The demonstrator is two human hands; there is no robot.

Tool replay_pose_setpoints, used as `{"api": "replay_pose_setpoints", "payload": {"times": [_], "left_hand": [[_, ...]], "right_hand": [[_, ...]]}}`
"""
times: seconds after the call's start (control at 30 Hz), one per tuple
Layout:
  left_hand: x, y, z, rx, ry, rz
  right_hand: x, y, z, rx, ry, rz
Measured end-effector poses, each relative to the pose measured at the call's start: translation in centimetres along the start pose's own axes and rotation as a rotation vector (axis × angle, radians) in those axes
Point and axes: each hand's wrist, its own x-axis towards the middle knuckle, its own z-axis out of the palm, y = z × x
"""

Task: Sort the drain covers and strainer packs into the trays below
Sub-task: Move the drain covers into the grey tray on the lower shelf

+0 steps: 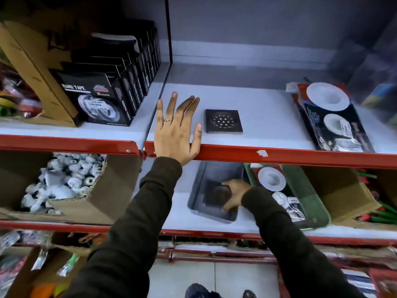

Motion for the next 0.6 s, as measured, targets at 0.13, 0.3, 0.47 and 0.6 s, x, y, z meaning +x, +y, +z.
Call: {"api": "replay_pose_setpoints", "payload": {"times": [0.13,0.3,0.47,0.6], "left_hand": [[0.1,-0.1,0.0,0.018,-0.007,0.006],[0.1,-0.1,-0.2,0.008,-0.013,0.006],[0.3,0.3,-0.6,-0.007,-0.040,-0.009],[0.3,0.4,-0.7,-0.018,-0.051,-0.006]], "right_hand": [[4.9,1.2,3.6,-0.086,0.091,0.085],[6.5,1.5,5.6,-0.144,0.127,0.071],[1.3,-0.8,4.0,0.050,0.629,-0.169],[-4.7,-5.5,0.0,0.369,1.048,-0.720]]}}
